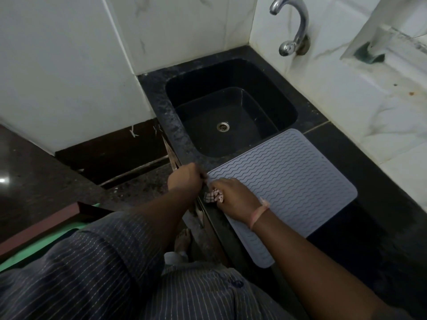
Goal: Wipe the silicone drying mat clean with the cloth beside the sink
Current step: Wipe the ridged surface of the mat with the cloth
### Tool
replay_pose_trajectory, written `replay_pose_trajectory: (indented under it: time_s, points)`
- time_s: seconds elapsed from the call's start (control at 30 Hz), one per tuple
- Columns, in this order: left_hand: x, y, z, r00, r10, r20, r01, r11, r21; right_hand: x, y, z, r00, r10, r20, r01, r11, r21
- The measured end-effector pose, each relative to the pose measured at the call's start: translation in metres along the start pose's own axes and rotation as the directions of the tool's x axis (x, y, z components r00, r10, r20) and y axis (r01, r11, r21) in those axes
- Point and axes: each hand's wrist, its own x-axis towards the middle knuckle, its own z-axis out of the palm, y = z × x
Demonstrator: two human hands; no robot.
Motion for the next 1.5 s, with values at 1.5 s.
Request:
replay_pose_trajectory:
  time_s: [1.5]
  points:
    - [0.061,0.019,-0.044,0.847,0.391,0.359,-0.479,0.856,0.197,0.073,0.009,-0.028,0.685,0.680,-0.263,-0.534,0.714,0.453]
